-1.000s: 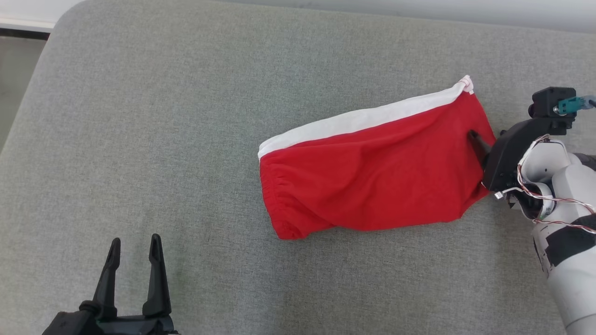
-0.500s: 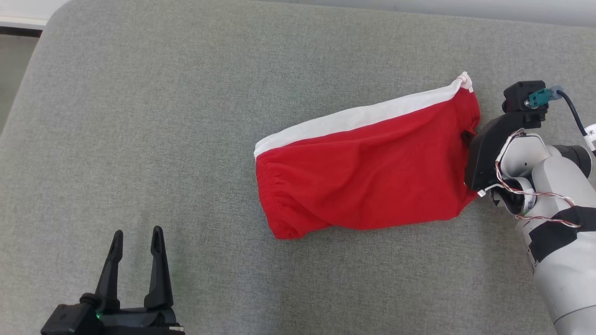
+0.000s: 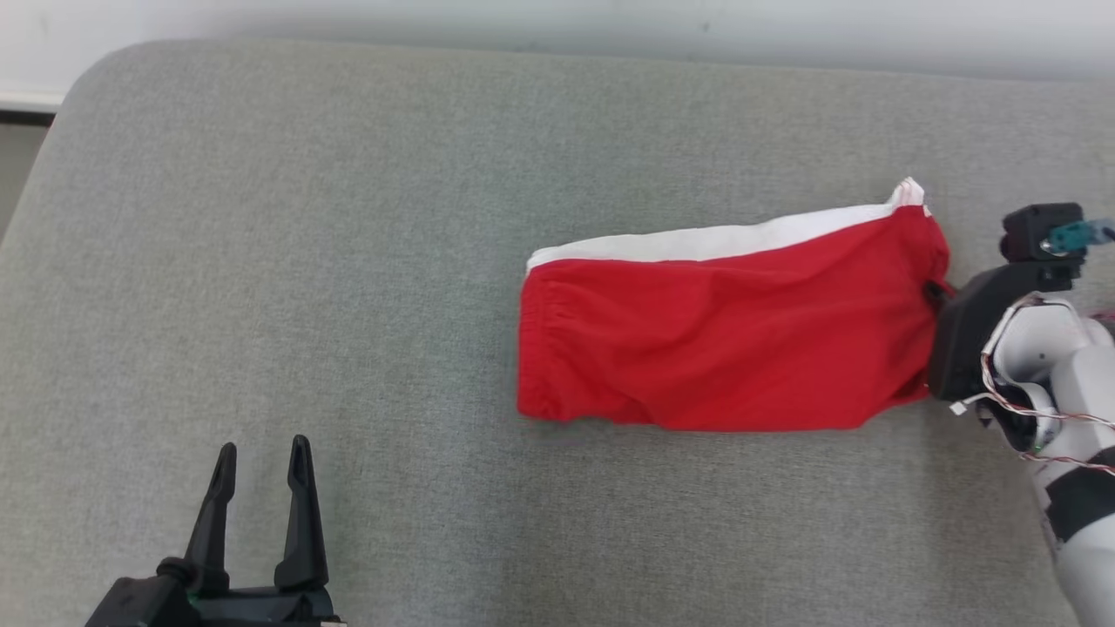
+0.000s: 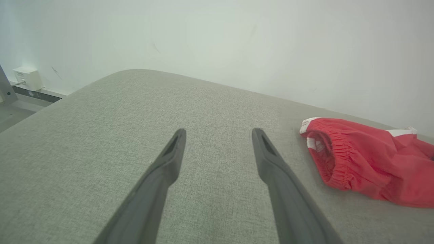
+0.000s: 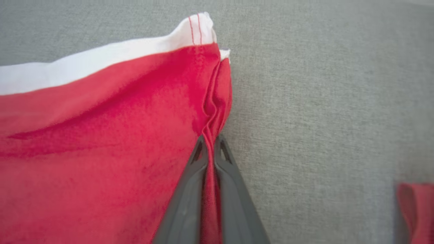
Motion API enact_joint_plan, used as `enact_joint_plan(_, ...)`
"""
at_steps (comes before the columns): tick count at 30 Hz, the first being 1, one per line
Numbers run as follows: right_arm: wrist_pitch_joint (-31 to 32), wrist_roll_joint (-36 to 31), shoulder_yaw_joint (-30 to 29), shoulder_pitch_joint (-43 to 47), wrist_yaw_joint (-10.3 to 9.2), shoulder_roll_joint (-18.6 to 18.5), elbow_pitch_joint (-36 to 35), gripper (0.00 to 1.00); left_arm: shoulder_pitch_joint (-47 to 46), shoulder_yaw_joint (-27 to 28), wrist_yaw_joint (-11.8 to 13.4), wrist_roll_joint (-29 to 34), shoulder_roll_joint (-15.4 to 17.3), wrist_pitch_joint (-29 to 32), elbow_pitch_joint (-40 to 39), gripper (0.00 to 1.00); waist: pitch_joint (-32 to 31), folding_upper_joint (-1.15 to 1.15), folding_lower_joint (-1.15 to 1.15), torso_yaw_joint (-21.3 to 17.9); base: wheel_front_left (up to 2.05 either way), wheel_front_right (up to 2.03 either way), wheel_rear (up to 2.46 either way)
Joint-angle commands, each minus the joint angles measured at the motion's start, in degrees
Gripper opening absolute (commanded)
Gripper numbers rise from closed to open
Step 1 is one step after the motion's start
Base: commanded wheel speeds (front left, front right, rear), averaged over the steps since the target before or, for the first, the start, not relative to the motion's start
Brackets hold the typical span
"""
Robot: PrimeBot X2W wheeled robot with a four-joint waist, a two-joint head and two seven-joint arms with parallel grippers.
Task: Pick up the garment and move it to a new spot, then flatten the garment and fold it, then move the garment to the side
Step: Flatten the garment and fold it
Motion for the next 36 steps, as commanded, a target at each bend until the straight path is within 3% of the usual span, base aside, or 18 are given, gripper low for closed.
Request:
enact_joint_plan(1,-0.24,-0.21,-0.96,1.43,-0.18,-1.31,-1.55,0.00,1.10,-0.06,-0.11,-0.23,-0.06,-0.16,0.14,1.00,-1.75,0.00,-0.01,-1.70,0.00,0.00,0.00)
enact_joint_plan(16,3.65,-5.38,-4.08,6.12,-0.17,-4.81,-13.08,0.00,2.01,-1.41,0.29,-1.03,-0.06,-0.16,0.55,1.00,-4.40,0.00,-0.01,-2.72,0.00,0.00,0.00)
enact_joint_plan(27,8.70,-1.62,4.93,6.52,-0.17,-0.56,-23.66,0.00,2.64,-2.12,0.60,-1.69,-0.05,-0.16,0.87,1.00,-6.39,0.00,-0.01,-2.09,0.00,0.00,0.00)
enact_joint_plan(31,9.56,0.00,9.41,4.58,-0.16,1.60,-22.55,0.00,2.48,-2.52,0.59,-1.89,-0.05,-0.16,1.12,1.00,-6.72,0.00,-0.01,-1.23,0.00,0.00,0.00)
enact_joint_plan(36,7.58,-0.47,10.86,1.92,-0.16,5.11,-17.65,0.00,2.65,-3.49,0.59,-2.09,-0.05,-0.15,1.32,1.00,-6.84,0.00,-0.01,0.26,0.00,0.00,0.00)
